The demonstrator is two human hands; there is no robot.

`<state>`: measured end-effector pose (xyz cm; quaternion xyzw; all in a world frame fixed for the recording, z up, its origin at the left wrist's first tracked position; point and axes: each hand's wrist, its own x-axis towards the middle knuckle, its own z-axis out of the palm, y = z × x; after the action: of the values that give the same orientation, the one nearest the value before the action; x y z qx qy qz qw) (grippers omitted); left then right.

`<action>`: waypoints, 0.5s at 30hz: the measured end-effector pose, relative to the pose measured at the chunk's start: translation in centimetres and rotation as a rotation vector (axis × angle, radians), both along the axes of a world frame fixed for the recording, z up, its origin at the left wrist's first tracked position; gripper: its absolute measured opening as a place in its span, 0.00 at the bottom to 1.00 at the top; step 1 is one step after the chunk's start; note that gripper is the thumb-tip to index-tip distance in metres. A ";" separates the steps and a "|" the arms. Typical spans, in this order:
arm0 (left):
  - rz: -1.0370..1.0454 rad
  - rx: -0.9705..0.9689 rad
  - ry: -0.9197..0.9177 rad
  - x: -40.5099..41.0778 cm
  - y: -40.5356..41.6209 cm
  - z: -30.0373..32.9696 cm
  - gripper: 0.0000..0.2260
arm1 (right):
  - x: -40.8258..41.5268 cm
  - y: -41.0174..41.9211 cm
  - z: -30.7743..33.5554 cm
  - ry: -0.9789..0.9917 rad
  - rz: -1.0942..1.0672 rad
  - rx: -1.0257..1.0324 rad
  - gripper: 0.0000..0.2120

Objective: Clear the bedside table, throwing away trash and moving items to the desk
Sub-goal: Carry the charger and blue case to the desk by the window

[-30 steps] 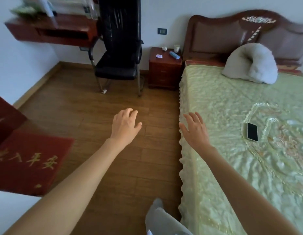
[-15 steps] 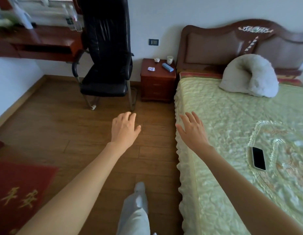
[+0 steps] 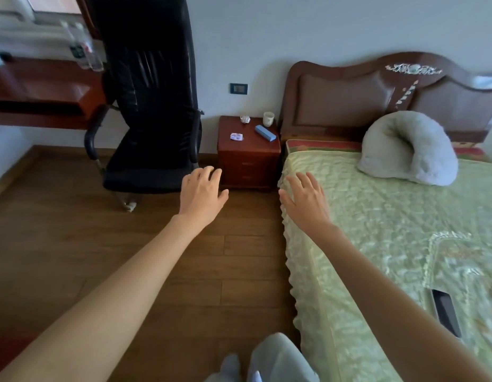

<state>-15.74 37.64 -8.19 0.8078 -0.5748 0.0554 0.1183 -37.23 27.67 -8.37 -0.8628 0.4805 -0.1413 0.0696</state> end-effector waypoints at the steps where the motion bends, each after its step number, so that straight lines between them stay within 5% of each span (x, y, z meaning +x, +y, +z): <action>1: -0.011 0.001 0.004 0.5 -1.3 -0.3 0.23 | 0.5 -1.2 -0.1 0.000 -0.003 0.003 0.24; 15: -0.014 0.012 0.005 7.6 -25.4 -2.3 0.23 | 7.2 -26.0 -2.0 -0.017 -0.019 0.032 0.24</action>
<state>-8.11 12.27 -10.53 0.8045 -0.5805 0.0494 0.1154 -30.05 1.63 -10.35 -0.8557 0.4902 -0.1415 0.0859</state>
